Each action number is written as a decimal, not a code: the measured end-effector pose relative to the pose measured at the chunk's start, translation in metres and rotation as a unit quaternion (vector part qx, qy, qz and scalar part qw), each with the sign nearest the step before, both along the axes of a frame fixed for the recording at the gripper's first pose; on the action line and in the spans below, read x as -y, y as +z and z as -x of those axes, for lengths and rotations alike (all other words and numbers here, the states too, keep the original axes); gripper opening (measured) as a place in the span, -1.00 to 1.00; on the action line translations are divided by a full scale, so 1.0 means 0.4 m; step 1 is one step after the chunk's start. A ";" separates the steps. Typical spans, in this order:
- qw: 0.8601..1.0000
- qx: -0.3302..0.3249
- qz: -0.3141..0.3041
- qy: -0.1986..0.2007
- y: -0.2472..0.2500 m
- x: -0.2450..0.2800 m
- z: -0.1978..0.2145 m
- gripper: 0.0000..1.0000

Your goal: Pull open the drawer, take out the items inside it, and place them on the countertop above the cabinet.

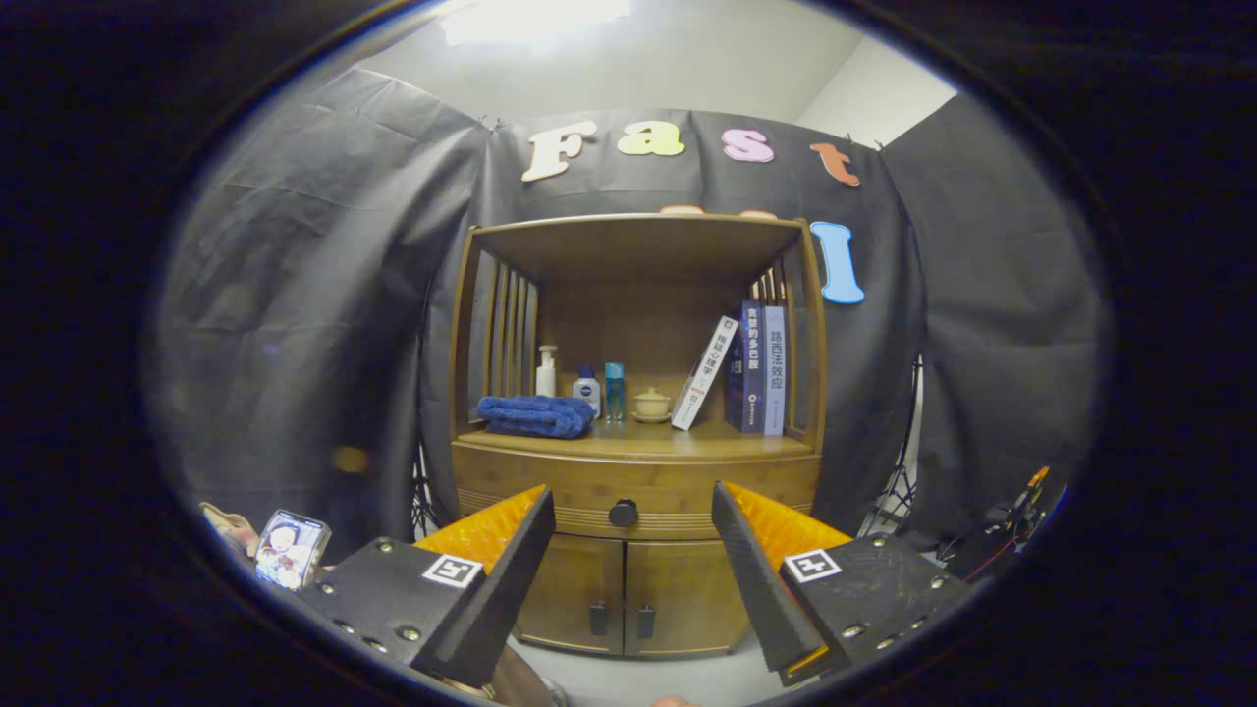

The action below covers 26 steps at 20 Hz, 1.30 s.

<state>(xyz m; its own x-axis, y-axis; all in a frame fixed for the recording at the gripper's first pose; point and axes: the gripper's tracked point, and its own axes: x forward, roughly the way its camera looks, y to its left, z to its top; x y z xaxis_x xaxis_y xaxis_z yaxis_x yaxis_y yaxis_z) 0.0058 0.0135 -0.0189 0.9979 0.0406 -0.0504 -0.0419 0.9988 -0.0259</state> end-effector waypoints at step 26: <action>0.995 -0.078 0.063 -0.006 -0.315 -0.031 -0.495 0.70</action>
